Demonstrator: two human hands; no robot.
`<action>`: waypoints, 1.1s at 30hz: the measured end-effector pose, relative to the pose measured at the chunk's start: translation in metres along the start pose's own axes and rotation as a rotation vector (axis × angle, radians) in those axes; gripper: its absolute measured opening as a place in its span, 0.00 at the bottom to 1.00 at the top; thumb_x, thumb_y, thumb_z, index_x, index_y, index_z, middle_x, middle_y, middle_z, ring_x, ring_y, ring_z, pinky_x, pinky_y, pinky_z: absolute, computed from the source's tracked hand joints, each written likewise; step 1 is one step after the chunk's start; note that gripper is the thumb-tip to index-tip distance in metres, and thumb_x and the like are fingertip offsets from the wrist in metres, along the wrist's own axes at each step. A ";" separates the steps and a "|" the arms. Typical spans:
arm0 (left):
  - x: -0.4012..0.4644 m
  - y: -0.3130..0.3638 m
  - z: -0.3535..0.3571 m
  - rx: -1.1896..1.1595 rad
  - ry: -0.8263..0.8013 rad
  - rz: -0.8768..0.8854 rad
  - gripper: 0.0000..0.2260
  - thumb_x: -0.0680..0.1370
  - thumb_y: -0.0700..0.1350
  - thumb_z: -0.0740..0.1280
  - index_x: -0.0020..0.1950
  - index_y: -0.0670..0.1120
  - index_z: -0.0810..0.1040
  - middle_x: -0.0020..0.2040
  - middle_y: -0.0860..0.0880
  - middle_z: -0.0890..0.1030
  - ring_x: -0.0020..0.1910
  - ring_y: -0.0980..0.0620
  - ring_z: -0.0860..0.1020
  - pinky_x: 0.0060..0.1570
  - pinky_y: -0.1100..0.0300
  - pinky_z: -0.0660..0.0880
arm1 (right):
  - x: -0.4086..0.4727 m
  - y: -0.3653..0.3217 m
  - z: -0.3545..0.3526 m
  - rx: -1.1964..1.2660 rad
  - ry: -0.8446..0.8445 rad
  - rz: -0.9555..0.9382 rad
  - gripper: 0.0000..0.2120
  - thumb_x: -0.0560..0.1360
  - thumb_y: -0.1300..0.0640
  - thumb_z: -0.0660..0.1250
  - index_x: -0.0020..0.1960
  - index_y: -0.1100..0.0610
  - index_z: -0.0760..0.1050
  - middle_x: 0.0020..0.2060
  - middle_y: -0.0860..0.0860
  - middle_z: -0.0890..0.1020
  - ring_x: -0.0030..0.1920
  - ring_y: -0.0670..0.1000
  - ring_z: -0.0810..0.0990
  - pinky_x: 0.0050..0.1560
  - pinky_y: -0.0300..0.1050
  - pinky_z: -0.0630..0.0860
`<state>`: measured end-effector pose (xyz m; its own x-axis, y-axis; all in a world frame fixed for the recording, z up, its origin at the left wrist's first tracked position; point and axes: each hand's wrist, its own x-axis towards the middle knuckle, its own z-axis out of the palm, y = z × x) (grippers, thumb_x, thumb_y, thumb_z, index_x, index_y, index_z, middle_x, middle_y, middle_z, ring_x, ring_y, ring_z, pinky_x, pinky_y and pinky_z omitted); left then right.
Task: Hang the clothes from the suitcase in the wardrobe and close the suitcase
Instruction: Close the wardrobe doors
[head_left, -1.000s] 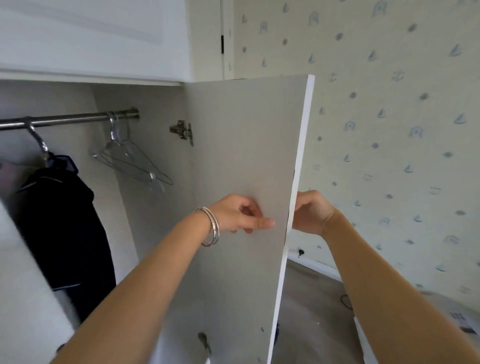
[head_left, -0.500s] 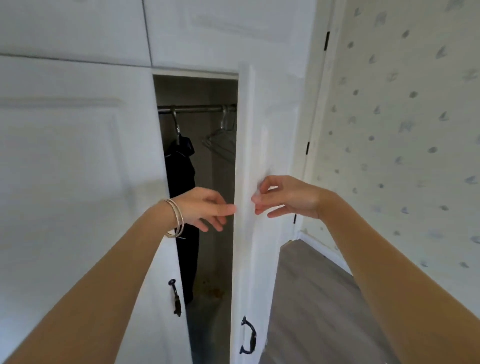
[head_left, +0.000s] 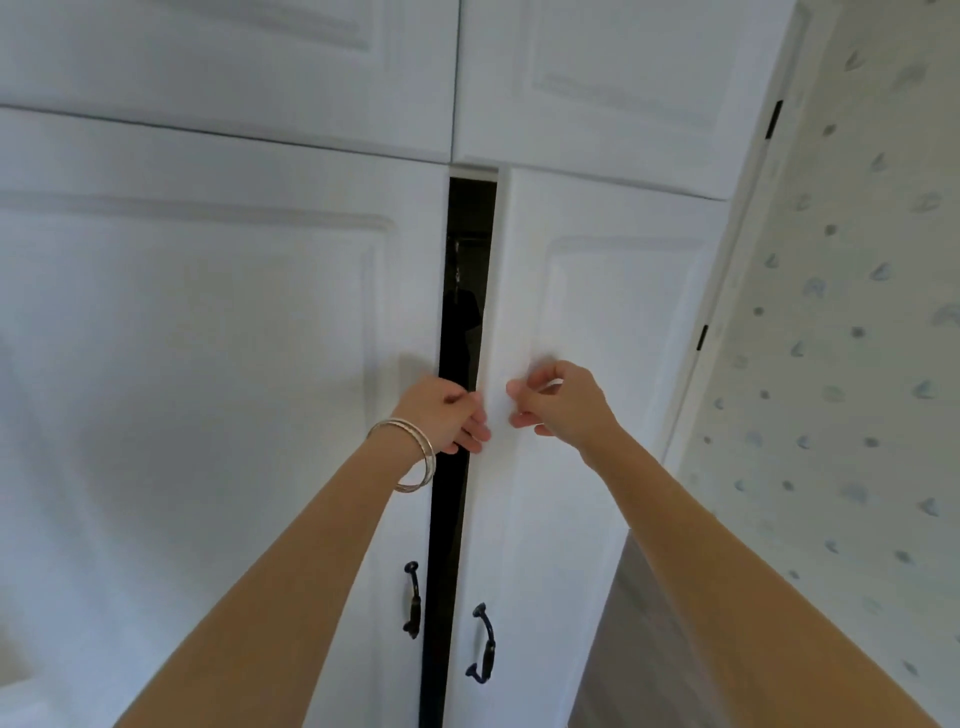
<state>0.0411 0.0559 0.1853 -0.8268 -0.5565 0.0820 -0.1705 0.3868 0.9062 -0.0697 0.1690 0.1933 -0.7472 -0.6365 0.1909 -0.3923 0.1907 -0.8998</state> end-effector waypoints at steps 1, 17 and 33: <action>0.001 0.000 0.000 -0.012 0.026 -0.007 0.13 0.79 0.42 0.57 0.37 0.44 0.75 0.34 0.49 0.82 0.33 0.52 0.81 0.36 0.61 0.74 | 0.003 0.000 0.006 0.008 0.007 0.008 0.14 0.73 0.52 0.69 0.50 0.59 0.70 0.37 0.53 0.83 0.43 0.55 0.85 0.48 0.49 0.79; 0.027 -0.016 0.004 0.222 0.050 -0.045 0.22 0.76 0.36 0.62 0.70 0.41 0.66 0.65 0.44 0.73 0.67 0.46 0.71 0.64 0.58 0.67 | 0.044 0.001 0.055 -0.119 -0.078 0.019 0.23 0.73 0.65 0.64 0.65 0.57 0.61 0.52 0.56 0.81 0.51 0.53 0.78 0.40 0.36 0.71; 0.048 -0.010 0.023 0.270 0.047 0.059 0.21 0.74 0.36 0.63 0.67 0.45 0.71 0.64 0.46 0.75 0.63 0.47 0.73 0.59 0.60 0.68 | 0.038 0.016 0.031 -0.105 -0.205 0.000 0.30 0.71 0.74 0.58 0.72 0.59 0.63 0.64 0.56 0.75 0.65 0.54 0.73 0.64 0.50 0.73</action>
<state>-0.0088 0.0420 0.1703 -0.8149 -0.5582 0.1557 -0.2652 0.5981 0.7563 -0.0873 0.1245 0.1738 -0.6271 -0.7727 0.0978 -0.4540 0.2607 -0.8520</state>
